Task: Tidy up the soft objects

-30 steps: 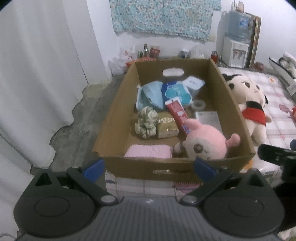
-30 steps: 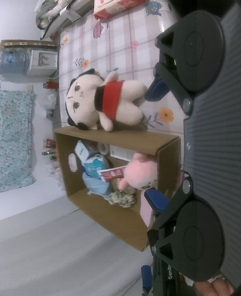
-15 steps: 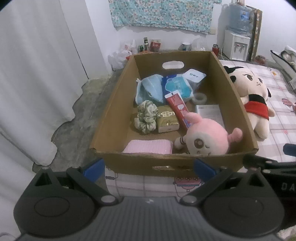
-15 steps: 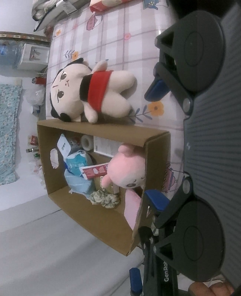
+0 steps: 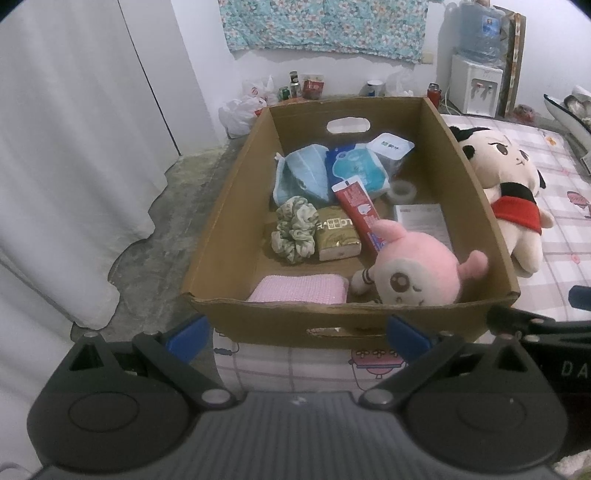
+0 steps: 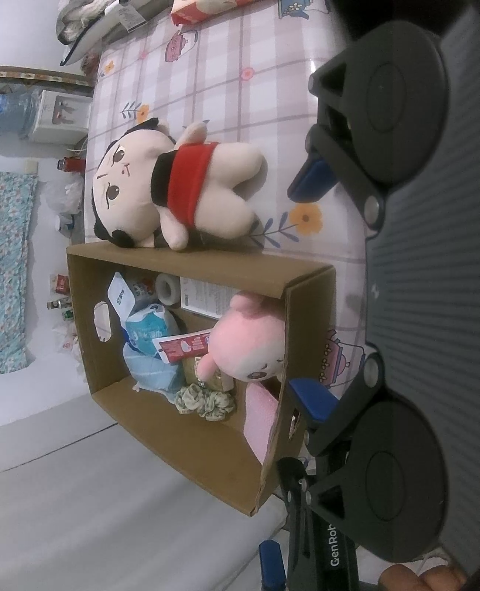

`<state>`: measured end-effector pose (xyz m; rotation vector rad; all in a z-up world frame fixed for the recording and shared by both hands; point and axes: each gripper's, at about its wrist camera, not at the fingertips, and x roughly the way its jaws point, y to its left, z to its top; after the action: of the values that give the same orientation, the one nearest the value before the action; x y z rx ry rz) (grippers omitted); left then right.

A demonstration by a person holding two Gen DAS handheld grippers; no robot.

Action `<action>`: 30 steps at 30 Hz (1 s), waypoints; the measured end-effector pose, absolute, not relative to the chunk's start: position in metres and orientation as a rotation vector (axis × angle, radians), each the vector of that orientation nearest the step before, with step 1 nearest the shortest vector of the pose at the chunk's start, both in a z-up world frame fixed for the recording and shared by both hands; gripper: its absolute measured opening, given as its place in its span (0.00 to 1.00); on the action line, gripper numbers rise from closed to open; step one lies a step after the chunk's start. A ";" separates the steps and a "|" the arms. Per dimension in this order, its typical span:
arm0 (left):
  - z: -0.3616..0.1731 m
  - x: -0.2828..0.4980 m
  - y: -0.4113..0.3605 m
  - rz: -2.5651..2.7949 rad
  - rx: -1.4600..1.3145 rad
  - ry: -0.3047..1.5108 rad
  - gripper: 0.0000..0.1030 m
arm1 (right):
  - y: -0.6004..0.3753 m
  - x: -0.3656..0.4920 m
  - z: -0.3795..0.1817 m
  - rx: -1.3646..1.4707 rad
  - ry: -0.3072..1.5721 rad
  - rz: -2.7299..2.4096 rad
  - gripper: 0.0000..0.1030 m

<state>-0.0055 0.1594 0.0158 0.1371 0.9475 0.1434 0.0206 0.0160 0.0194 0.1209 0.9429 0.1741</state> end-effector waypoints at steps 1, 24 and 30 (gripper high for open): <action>0.016 -0.005 0.159 0.143 0.136 0.949 1.00 | 0.016 0.021 0.019 0.120 0.943 0.173 0.99; 0.015 -0.005 0.159 0.142 0.131 0.961 1.00 | 0.014 0.021 0.019 0.112 0.943 0.168 0.99; 0.016 -0.005 0.159 0.143 0.130 0.961 1.00 | 0.015 0.021 0.019 0.109 0.945 0.167 0.99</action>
<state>-0.0054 0.1590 0.0156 0.1301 0.9610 0.1427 0.0214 0.0145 0.0188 0.1094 0.9446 0.1674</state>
